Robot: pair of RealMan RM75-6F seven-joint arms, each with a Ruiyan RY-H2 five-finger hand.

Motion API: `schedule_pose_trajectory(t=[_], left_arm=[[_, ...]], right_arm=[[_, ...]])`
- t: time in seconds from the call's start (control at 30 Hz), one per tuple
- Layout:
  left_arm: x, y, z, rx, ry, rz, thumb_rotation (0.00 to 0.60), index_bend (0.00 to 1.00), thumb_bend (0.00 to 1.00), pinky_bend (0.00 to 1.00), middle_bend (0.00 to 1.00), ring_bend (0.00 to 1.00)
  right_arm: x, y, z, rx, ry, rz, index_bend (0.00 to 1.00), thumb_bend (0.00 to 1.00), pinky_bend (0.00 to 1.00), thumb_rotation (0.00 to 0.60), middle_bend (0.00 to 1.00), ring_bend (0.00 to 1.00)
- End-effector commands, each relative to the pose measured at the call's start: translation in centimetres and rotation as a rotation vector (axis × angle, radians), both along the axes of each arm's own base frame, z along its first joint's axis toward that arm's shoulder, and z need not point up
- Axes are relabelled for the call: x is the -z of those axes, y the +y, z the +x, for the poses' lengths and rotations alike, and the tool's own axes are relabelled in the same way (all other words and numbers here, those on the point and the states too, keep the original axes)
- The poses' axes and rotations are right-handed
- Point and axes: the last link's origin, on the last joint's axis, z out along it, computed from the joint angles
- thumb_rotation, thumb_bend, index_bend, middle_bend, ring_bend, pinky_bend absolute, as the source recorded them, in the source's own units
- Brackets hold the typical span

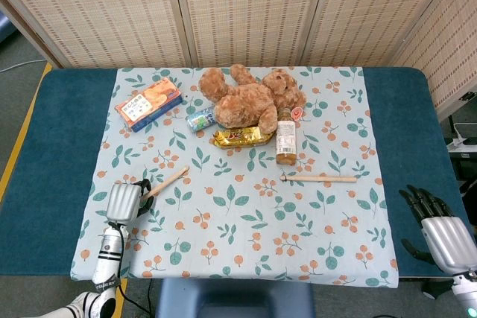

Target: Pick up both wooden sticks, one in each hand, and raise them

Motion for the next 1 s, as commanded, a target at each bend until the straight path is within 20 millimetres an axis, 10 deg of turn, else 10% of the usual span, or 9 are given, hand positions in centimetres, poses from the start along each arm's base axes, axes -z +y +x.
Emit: schedule_pose_trajectory(t=[0.03, 0.3, 0.7, 1.0], left_arm=[[-2.0, 0.7, 0.7, 0.011, -0.071, 0.044, 0.600, 0.68, 0.38, 1.00, 0.91, 0.98], [-6.9, 2.0, 2.5, 0.032, -0.235, 0.089, 0.600, 0.68, 0.38, 1.00, 0.92, 0.98], [-10.7, 3.1, 4.8, 0.039, -0.454, 0.106, 0.600, 0.68, 0.38, 1.00, 0.92, 0.98], [-12.2, 3.2, 6.2, 0.064, -0.591, 0.097, 0.600, 0.69, 0.38, 1.00, 0.92, 0.98]], right_arm=[[0.3, -0.9, -0.2, 0.007, -0.007, -0.006, 0.00, 0.19, 0.24, 0.600, 0.00, 0.00], [1.4, -2.7, -1.0, 0.039, -0.007, 0.009, 0.04, 0.19, 0.49, 0.600, 0.00, 0.16], [3.4, -6.2, -2.1, 0.040, 0.020, 0.031, 0.10, 0.19, 0.53, 0.600, 0.05, 0.25], [5.9, -11.1, -1.7, -0.066, 0.069, -0.009, 0.23, 0.19, 0.83, 0.600, 0.19, 0.62]])
